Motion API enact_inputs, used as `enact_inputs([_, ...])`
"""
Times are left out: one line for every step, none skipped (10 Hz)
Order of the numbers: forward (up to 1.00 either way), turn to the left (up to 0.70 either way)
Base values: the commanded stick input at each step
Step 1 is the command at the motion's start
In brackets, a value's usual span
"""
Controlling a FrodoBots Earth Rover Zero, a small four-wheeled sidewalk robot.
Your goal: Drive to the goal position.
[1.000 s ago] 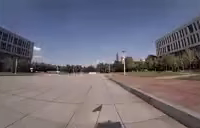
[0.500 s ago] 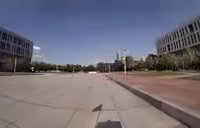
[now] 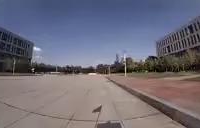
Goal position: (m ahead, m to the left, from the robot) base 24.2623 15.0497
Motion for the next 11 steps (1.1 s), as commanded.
enact_inputs([0.7, 0.0])
enact_inputs([0.7, 0.0])
enact_inputs([0.7, 0.0])
enact_inputs([0.7, 0.0])
enact_inputs([0.7, 0.0])
enact_inputs([0.7, 0.0])
enact_inputs([0.7, 0.0])
enact_inputs([0.7, 0.0])
enact_inputs([0.7, 0.0])
enact_inputs([0.7, 0.0])
enact_inputs([0.7, 0.0])
